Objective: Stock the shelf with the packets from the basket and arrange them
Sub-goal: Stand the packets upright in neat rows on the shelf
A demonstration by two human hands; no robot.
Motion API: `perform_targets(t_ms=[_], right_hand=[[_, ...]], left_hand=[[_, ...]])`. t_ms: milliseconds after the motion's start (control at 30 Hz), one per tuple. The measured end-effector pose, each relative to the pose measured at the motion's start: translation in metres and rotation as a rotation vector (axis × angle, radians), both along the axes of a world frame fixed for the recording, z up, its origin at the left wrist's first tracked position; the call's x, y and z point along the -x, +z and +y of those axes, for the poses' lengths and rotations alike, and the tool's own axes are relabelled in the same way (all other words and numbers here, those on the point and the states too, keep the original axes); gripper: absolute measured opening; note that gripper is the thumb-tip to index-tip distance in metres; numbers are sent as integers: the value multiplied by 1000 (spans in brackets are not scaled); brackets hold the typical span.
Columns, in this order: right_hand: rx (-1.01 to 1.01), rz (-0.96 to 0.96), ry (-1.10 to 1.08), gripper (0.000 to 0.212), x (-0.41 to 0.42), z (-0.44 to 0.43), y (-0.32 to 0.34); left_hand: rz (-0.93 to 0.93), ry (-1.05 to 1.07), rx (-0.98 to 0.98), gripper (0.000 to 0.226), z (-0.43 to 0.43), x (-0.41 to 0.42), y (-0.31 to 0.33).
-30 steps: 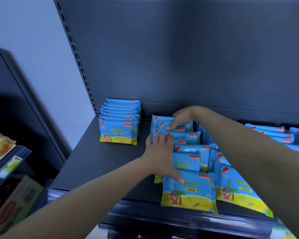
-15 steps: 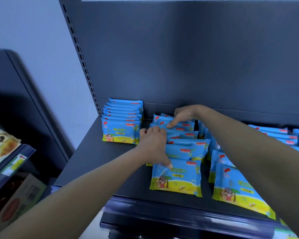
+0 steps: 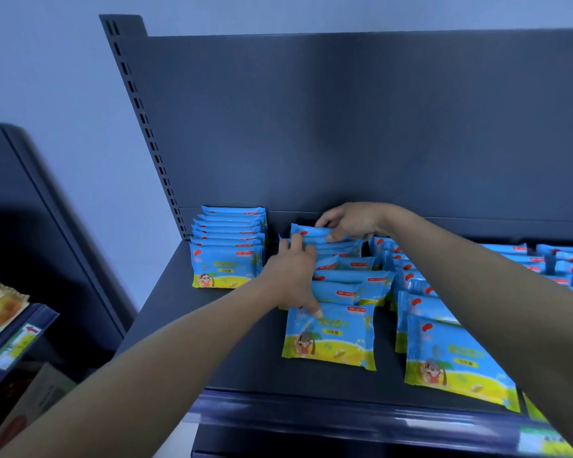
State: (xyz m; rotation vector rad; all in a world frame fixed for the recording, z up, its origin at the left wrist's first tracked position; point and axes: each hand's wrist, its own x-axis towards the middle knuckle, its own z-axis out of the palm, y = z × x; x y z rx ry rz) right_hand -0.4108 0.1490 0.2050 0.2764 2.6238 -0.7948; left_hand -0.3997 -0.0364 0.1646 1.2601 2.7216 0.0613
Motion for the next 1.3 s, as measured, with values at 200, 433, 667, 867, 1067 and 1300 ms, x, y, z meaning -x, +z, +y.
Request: perform_targets(t_ms=[200,433,667,867,1067,1300], right_hand=[[-45,210,-143,34,-2,4,-14],[45,321,-296,33,-11,6,-22],[-16,140,-312,87,-29,13,1],[-431,-135,-176,75,-35,3,1],[-417,34,-253,54,-26,-13,-9],[-426,2,-285,40,-29,-12,0]], left_hand=[[159,23,-74,73,8,18,-8],[131,71,-142,82,10,37,-6],[163,93,-82,93,10,47,-12],[199,121,45,99,10,48,-9],[60,85,55,106,12,53,0],[-44,62,-20,102,12,49,6]])
